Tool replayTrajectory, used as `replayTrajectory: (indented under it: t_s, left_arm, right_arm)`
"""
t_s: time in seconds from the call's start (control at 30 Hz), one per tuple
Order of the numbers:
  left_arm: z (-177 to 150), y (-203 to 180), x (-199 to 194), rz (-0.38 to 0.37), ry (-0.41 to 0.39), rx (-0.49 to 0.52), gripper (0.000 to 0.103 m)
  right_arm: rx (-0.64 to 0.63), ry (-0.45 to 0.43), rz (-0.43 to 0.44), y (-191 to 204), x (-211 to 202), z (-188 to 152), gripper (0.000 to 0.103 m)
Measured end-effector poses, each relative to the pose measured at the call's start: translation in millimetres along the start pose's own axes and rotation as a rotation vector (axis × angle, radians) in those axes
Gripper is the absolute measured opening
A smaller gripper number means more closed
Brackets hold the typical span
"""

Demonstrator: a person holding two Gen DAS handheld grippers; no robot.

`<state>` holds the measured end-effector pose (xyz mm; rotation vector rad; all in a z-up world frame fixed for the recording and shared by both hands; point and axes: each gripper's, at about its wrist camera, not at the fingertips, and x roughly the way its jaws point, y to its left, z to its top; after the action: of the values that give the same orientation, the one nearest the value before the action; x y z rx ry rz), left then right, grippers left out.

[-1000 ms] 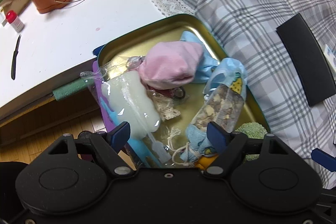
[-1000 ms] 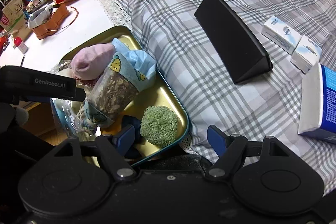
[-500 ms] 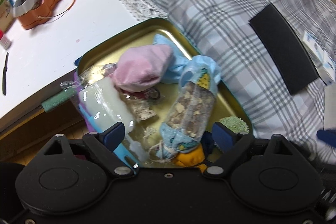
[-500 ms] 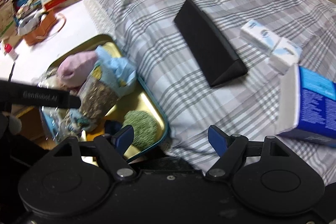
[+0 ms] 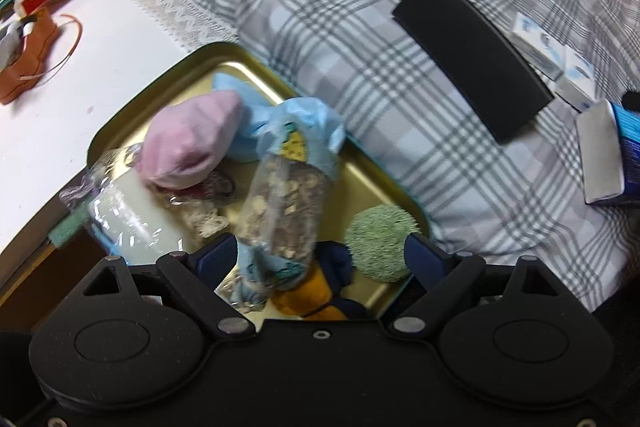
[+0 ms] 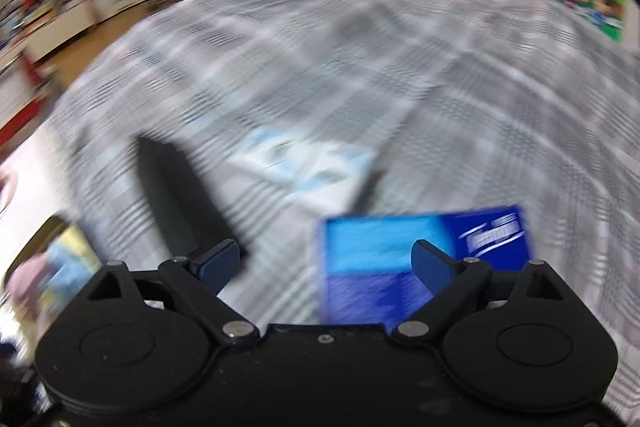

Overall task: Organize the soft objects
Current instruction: 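Reach the left tool to a white tissue pack and grasp it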

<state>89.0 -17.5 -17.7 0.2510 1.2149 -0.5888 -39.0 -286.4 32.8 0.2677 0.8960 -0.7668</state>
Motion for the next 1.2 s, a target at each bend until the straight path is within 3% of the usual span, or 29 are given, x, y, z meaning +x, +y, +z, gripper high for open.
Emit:
replayTrajectory:
  t_s: [0.1,0.23,0.5,0.67,0.93,1.2]
  left_arm:
    - [1,-11,-1,0.0,-0.008,0.03,0.087]
    - [2,-24,0,-0.004,0.0,0.06,0.087]
    - [11,-50,8,-0.012,0.035,0.076,0.087]
    - [22,-69,3,0.004,0.023,0.117,0.087]
    - [52,-108,-1,-0.006,0.016,0.165,0.087]
    - [103,-178,-3,-0.018,-0.042,0.237,0.087]
  right_arm:
    - [0.031,0.017,-0.043,-18,23,14,0.093]
    - [0.012,0.039,-0.024,-28,46,25,0.093]
    - [-0.148,0.053,0.058,8,73,37,0.093]
    - [-0.204,0.085,0.006,19,96,40,0.093]
    - [0.048,0.115,-0.032,-53,114,55,0.094]
    - [0.239,0.132,-0.102,-105,126,52,0.093]
